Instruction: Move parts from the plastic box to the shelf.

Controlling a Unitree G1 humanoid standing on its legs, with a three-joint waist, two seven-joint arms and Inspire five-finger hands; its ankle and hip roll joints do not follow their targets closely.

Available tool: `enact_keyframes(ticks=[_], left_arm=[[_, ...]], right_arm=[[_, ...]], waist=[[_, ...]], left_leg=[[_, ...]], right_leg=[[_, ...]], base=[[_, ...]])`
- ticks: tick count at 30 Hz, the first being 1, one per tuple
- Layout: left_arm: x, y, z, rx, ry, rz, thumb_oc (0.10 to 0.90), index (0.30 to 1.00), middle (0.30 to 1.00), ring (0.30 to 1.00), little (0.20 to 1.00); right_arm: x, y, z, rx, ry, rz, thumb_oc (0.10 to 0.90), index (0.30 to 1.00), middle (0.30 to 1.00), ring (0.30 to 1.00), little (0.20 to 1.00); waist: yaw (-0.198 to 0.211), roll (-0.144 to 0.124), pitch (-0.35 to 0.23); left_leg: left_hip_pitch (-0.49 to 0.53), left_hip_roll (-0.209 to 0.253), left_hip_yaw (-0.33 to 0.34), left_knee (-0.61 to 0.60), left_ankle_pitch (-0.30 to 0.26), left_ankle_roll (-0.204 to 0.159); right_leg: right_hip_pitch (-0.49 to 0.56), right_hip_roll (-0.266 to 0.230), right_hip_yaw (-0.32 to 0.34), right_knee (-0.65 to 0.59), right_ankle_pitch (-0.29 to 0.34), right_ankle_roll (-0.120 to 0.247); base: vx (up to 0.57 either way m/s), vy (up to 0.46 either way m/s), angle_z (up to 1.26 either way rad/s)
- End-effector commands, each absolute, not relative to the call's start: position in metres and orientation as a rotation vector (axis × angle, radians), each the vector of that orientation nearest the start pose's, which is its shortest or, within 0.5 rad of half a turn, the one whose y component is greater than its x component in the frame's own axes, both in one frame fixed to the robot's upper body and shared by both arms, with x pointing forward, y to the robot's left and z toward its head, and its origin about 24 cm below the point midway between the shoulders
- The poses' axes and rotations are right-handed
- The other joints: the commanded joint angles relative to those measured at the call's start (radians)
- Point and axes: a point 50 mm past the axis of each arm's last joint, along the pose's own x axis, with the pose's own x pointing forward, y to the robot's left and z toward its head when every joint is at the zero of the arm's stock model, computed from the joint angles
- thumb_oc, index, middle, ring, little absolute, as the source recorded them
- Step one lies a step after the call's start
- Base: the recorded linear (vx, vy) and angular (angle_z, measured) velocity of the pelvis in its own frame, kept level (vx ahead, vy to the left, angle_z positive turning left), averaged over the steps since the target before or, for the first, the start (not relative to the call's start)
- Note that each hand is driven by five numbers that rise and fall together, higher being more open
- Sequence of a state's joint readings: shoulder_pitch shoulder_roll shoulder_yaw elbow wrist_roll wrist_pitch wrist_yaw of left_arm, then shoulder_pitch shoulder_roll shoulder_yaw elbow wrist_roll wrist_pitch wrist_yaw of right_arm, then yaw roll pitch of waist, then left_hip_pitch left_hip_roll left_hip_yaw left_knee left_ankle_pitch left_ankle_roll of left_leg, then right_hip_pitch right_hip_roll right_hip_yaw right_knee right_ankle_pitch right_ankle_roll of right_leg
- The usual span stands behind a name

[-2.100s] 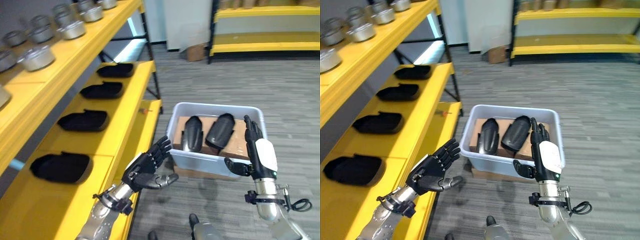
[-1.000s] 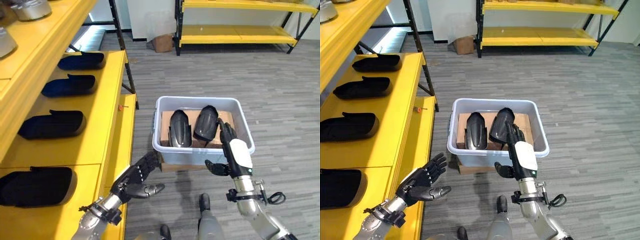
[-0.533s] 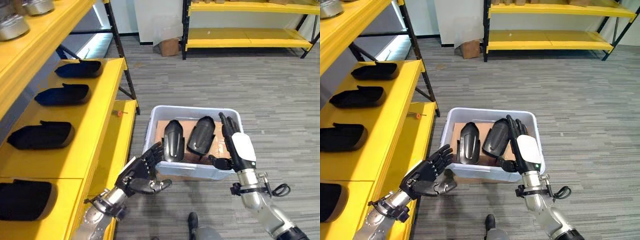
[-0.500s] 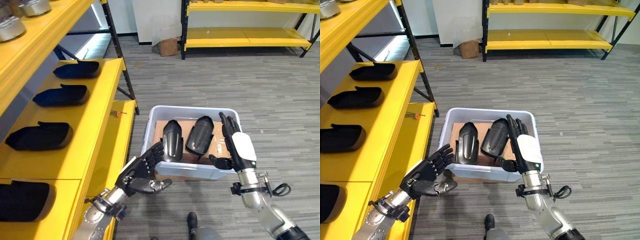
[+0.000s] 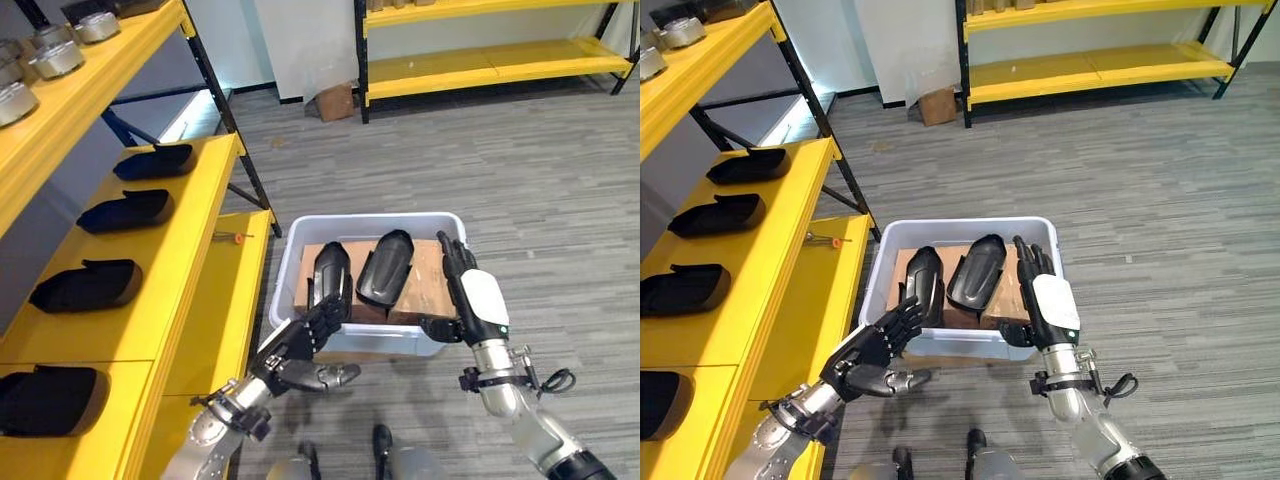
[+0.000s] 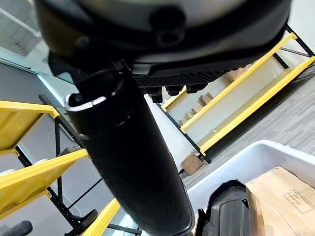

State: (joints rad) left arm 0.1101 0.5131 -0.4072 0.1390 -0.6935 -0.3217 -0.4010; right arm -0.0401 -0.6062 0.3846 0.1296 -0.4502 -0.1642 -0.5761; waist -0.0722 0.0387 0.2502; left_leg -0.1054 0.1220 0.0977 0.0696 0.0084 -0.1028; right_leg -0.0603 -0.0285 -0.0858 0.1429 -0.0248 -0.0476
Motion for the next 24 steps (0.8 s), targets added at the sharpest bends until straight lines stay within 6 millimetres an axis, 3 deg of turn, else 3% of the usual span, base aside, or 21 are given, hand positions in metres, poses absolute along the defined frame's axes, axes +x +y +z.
enact_keyframes(ticks=[1, 5, 10, 11, 18, 24], left_arm=[[0.213, 0.168, 0.046, -0.239, -0.147, -0.602, 0.900, 1.000, 1.000, 1.000, 1.000], [0.212, 0.172, 0.044, -0.241, -0.141, -0.590, 0.900, 1.000, 1.000, 1.000, 1.000], [0.212, 0.173, 0.043, -0.243, -0.140, -0.588, 0.900, 1.000, 1.000, 1.000, 1.000], [0.210, 0.171, 0.041, -0.231, -0.116, -0.620, 0.900, 1.000, 1.000, 1.000, 1.000], [0.210, 0.168, 0.043, -0.228, -0.107, -0.661, 0.900, 1.000, 1.000, 1.000, 1.000], [0.221, 0.165, 0.055, -0.219, -0.142, -0.714, 0.900, 1.000, 1.000, 1.000, 1.000]], right_arm=[[0.254, -0.190, 0.089, -0.949, -0.554, -0.107, 0.900, 1.000, 1.000, 1.000, 1.000], [0.251, -0.193, 0.083, -0.948, -0.525, -0.101, 0.900, 1.000, 1.000, 1.000, 1.000], [0.251, -0.193, 0.081, -0.944, -0.515, -0.098, 0.900, 1.000, 1.000, 1.000, 1.000], [0.258, -0.192, 0.080, -0.968, -0.484, -0.123, 0.900, 1.000, 1.000, 1.000, 1.000], [0.273, -0.195, 0.087, -1.008, -0.510, -0.217, 0.900, 1.000, 1.000, 1.000, 1.000], [0.308, -0.209, 0.113, -1.068, -0.521, -0.355, 0.900, 1.000, 1.000, 1.000, 1.000]], waist=[[0.033, 0.006, -0.019], [0.030, 0.014, -0.027], [0.030, 0.014, -0.028], [0.052, 0.014, -0.029], [0.086, 0.014, -0.013], [0.125, 0.027, 0.050]], left_leg=[[-0.038, 0.003, -0.027, 0.041, 0.096, 0.023], [0.001, -0.010, -0.009, 0.015, 0.039, 0.038], [0.012, -0.016, -0.011, 0.013, 0.032, 0.041], [0.044, -0.055, -0.026, 0.002, 0.001, 0.060], [0.028, -0.076, -0.029, -0.019, 0.001, 0.074], [-0.032, -0.099, -0.033, -0.004, 0.003, 0.084]], right_leg=[[0.151, -0.041, 0.025, 0.027, -0.134, 0.089], [0.152, -0.059, 0.007, 0.060, -0.159, 0.094], [0.150, -0.061, 0.005, 0.065, -0.160, 0.095], [0.133, -0.076, -0.008, 0.050, -0.139, 0.103], [0.107, -0.089, -0.027, 0.022, -0.113, 0.116], [0.067, -0.101, -0.054, 0.026, -0.108, 0.118]], base=[[0.11, 0.138, -0.15], [0.09, 0.142, -0.42], [0.04, 0.068, -0.17], [0.14, 0.246, 0.03], [0.02, 0.086, 0.23], [-0.07, 0.029, 0.14]])
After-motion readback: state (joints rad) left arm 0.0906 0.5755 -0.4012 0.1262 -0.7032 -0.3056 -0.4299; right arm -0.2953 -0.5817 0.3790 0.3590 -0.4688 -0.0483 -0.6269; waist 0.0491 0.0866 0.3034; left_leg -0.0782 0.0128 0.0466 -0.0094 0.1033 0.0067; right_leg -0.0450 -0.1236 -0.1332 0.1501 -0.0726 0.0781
